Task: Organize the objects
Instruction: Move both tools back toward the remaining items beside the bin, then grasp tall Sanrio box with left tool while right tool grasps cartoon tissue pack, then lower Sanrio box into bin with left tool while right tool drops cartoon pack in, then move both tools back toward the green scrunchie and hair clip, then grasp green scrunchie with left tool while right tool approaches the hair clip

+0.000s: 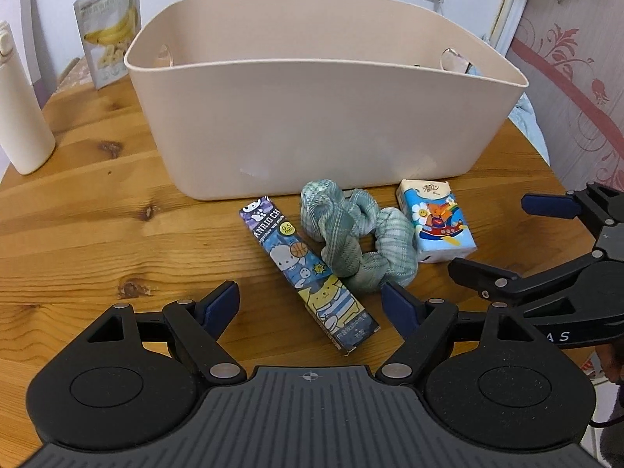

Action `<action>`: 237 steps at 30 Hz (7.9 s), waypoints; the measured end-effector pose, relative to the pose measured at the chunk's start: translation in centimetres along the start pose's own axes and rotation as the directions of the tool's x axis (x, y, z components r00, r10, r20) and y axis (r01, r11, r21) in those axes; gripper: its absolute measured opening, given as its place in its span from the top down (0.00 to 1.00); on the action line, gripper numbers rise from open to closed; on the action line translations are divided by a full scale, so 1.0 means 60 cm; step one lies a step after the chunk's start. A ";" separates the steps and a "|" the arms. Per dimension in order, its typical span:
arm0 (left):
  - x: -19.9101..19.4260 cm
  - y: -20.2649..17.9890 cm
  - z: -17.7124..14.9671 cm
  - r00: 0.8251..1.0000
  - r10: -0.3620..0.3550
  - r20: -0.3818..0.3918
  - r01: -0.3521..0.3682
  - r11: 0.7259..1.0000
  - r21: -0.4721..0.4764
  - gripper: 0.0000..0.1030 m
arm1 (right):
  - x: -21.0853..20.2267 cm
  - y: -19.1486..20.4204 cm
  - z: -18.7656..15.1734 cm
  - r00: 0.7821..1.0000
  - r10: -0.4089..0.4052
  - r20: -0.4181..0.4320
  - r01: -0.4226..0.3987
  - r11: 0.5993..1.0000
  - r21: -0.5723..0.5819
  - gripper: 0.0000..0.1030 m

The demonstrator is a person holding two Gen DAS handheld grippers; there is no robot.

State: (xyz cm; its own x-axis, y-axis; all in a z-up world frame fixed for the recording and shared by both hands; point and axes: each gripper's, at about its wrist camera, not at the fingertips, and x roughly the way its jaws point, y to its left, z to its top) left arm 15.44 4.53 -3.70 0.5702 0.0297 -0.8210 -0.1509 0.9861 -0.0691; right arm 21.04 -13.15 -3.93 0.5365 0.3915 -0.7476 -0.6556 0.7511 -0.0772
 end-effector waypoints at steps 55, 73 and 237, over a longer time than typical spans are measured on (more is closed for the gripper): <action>-0.015 0.044 -0.013 0.993 0.041 0.109 -0.047 0.997 0.059 0.77 | 0.013 -0.005 -0.034 0.999 0.015 0.048 -0.022 0.991 0.134 0.58; -0.120 0.038 -0.002 0.960 0.043 0.278 -0.063 0.996 0.065 0.77 | -0.107 -0.034 -0.009 0.973 -0.062 0.223 0.030 0.989 0.146 0.58; 0.046 0.130 0.044 0.985 0.121 0.127 -0.119 0.993 -0.021 0.83 | 0.119 0.100 0.060 0.998 0.026 0.054 -0.035 0.987 0.156 0.00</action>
State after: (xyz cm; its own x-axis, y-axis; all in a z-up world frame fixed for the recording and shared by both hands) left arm 17.96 12.72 -4.98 0.6455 0.1692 -0.7448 -0.2350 0.9718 0.0171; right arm 22.82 -3.92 -7.33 0.5470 0.4395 -0.7125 -0.5832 0.8107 0.0523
